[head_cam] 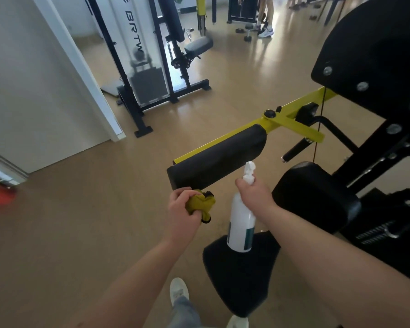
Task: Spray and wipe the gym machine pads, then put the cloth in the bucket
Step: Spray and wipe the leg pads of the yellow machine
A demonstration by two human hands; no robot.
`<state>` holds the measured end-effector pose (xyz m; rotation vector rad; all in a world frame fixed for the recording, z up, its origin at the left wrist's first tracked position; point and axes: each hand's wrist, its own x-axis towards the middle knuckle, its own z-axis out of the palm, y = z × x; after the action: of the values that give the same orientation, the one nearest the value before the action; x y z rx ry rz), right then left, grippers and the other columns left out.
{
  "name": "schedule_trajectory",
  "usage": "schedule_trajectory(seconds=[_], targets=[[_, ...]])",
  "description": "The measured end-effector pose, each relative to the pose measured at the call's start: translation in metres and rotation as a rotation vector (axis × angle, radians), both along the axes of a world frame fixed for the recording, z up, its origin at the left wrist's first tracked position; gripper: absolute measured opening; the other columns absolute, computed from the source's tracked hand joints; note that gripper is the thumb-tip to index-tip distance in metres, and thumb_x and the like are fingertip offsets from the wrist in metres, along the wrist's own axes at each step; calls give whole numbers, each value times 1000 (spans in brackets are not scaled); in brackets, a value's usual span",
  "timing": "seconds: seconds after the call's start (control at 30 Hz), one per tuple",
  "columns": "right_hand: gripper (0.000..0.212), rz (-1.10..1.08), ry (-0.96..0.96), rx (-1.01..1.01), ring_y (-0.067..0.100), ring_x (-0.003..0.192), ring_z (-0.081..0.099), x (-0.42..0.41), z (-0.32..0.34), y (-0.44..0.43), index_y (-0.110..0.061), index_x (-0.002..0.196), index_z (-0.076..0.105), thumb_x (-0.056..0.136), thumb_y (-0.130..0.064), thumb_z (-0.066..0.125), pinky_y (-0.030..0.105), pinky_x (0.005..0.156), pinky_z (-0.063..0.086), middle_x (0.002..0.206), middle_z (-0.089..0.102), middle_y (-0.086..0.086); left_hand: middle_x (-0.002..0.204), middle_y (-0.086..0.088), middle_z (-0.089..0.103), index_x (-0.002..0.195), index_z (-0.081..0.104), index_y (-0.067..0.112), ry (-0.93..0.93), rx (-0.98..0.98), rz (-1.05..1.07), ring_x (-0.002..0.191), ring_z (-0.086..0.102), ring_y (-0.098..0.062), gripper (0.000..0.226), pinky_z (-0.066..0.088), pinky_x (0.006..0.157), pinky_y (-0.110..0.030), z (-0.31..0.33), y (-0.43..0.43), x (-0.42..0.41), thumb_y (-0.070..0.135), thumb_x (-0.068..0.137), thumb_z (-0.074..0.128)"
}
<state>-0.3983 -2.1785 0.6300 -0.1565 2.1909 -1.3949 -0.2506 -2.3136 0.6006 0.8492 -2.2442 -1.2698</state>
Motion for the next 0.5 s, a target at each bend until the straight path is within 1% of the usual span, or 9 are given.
schedule_trajectory(seconds=[0.03,0.1,0.13,0.2,0.3,0.33,0.4,0.47,0.5], targets=[[18,-28,-2,-11,26,85,59,-4,0,-1,-12,107,61,100,-29,59,54,92,55,94,61,14,126,3,52,107,67,27,2,8,-7,116,55,-17,41,46,90,-15,-1,1,-2,-5,82,74],[8,-79,-25,-57,28,94,63,-12,1,-3,-27,106,55,101,-32,59,50,91,55,102,64,11,126,5,51,108,66,28,-5,23,-22,118,53,-16,42,50,94,-21,-1,2,-5,-4,82,73],[11,-92,-34,-72,28,97,63,-18,0,-4,-31,110,52,101,-33,59,49,91,54,103,63,8,127,5,50,109,66,28,-11,27,-26,118,53,-16,42,50,95,-23,-1,2,-6,-4,83,73],[13,-104,-37,-56,27,95,63,-28,-2,-7,-30,112,51,101,-35,58,47,89,55,100,63,6,127,5,49,109,66,28,-17,36,-31,120,52,-16,42,49,95,-22,-1,1,-9,-4,83,73],[17,-137,-10,35,25,87,61,-37,-4,-11,-21,100,57,101,-37,54,45,85,55,95,62,10,127,7,48,109,65,29,-24,42,-26,121,51,-16,43,51,98,-26,0,0,-13,-5,83,73],[19,-153,-21,39,26,87,61,-39,-5,-10,-19,101,58,100,-38,54,46,86,55,95,62,10,127,7,48,109,65,30,-28,41,-23,121,51,-16,44,52,99,-29,0,-1,-14,-4,83,73],[21,-188,-85,10,28,92,62,-40,-8,-8,-22,112,54,99,-38,56,50,92,56,100,62,8,127,8,48,109,65,31,-30,28,-18,120,52,-17,44,53,99,-32,0,-2,-14,-3,83,74],[24,-203,-152,-13,30,98,63,-36,-9,-3,-30,119,47,99,-38,58,54,96,55,104,61,7,127,7,48,109,64,31,-27,18,-15,120,52,-17,44,52,98,-31,0,-3,-14,-3,83,74],[24,-188,-159,-3,31,98,63,-33,-10,0,-30,119,47,99,-38,59,54,96,55,104,62,8,127,7,48,110,65,31,-27,14,-16,120,51,-17,43,51,97,-28,0,-2,-14,-2,84,74]])
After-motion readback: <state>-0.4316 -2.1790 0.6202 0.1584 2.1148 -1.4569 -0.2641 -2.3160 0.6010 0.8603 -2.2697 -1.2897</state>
